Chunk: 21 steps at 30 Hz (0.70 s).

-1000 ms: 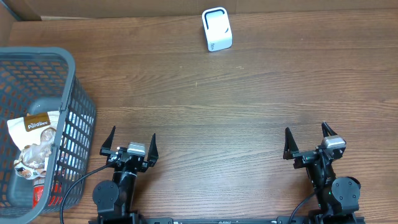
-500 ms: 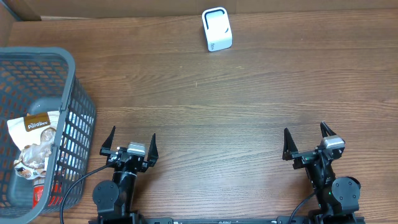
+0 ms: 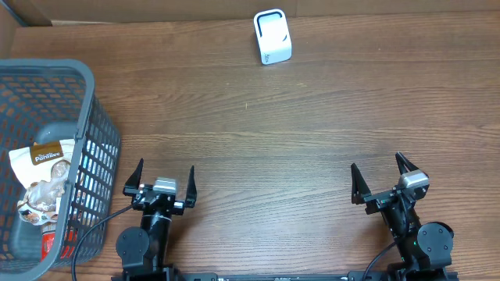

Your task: Scan the item barcode

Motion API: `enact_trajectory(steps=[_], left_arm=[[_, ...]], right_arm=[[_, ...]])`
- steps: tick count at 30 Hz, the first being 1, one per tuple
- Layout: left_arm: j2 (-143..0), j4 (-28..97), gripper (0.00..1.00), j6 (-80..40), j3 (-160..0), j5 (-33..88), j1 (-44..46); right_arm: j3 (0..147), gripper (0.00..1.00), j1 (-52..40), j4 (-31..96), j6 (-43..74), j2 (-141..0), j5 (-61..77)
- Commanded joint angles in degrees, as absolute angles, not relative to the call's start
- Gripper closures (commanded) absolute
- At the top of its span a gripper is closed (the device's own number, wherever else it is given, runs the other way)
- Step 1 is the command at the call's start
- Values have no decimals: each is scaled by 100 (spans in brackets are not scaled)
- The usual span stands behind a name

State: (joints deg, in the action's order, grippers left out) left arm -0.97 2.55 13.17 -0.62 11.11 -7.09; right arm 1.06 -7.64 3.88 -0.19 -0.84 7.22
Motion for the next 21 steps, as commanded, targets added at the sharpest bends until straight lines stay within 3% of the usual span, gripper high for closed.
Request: enact_trajectory(steps=[1, 12, 21], left_arm=[[-32, 187, 0, 167, -40, 1013, -676], [-303, 626, 0, -45, -1227, 1015, -676], [-2217, 1310, 0, -43, -3413, 1319, -676]], right_arm=[[49, 0, -803, 314, 3, -16, 779], [714, 0, -803, 744, 5, -93, 781], [2414, 0, -803, 1645, 1, -1107, 781]])
